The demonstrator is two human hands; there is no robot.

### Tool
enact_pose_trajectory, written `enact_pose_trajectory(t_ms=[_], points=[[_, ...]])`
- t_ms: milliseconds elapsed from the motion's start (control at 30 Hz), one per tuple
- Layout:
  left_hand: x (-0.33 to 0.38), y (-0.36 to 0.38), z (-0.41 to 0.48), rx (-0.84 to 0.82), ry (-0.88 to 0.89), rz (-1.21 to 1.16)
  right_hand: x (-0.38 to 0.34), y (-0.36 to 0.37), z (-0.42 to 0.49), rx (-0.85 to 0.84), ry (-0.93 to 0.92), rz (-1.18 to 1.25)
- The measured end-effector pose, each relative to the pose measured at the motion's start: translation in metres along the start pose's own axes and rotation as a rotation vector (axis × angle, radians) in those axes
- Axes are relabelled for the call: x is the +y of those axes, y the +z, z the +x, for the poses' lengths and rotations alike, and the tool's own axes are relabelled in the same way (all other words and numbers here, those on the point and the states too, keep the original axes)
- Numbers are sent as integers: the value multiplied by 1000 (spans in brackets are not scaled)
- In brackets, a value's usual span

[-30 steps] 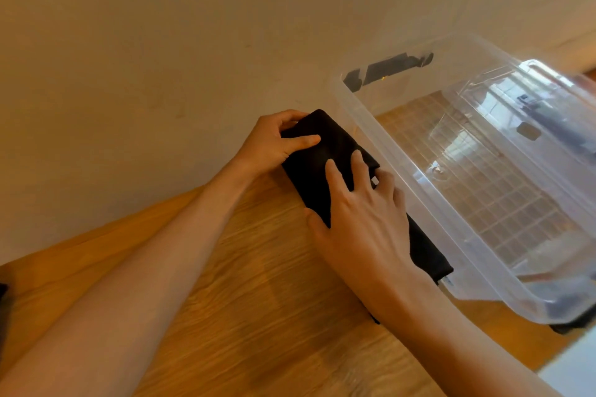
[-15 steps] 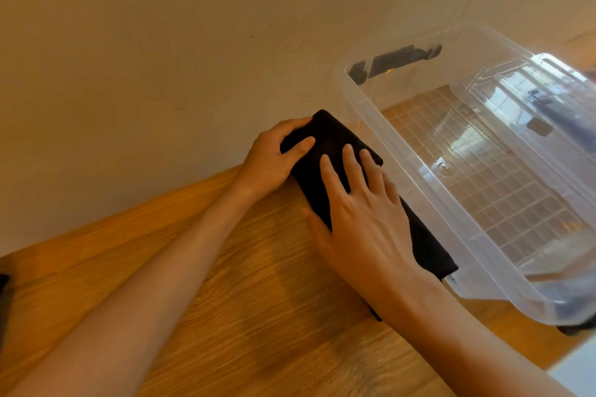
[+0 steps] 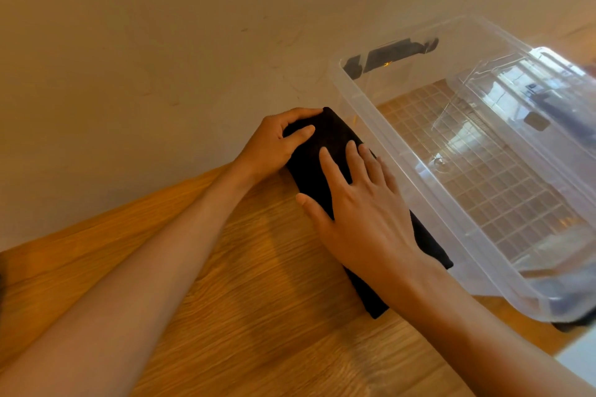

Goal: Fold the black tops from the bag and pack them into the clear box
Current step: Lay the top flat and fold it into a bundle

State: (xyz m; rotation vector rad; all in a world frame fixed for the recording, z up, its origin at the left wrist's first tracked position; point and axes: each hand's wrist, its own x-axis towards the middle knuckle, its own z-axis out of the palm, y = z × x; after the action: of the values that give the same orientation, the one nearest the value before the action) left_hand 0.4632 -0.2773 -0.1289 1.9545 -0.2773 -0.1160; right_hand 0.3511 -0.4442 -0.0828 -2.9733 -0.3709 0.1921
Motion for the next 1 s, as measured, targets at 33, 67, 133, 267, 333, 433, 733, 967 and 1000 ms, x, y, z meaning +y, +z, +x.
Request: enact_pose_trajectory(t_ms=[33, 67, 133, 267, 333, 433, 733, 967, 1000], points=[[0, 0, 1, -15, -1, -1, 1, 2, -1, -30, 1, -7], [0, 0, 2, -30, 1, -1, 0, 3, -3, -41, 2, -10], [0, -1, 2, -50, 10, 14, -1, 4, -7, -46, 2, -1], [-2, -12, -14, 70, 58, 145, 2, 3, -9, -82, -9, -7], [-4, -20, -34, 58, 96, 322, 3, 1, -13, -93, -12, -16], [-12, -28, -62, -39, 68, 650, 3, 1, -26, -114, -13, -34], [0, -28, -129, 24, -172, 734, 4, 0, -73, -95, -36, -81], [2, -11, -191, 0, -220, 812, -2, -2, -88, -32, -61, -75], [1, -9, -199, -2, -224, 834, -2, -4, -84, -17, -61, -71]])
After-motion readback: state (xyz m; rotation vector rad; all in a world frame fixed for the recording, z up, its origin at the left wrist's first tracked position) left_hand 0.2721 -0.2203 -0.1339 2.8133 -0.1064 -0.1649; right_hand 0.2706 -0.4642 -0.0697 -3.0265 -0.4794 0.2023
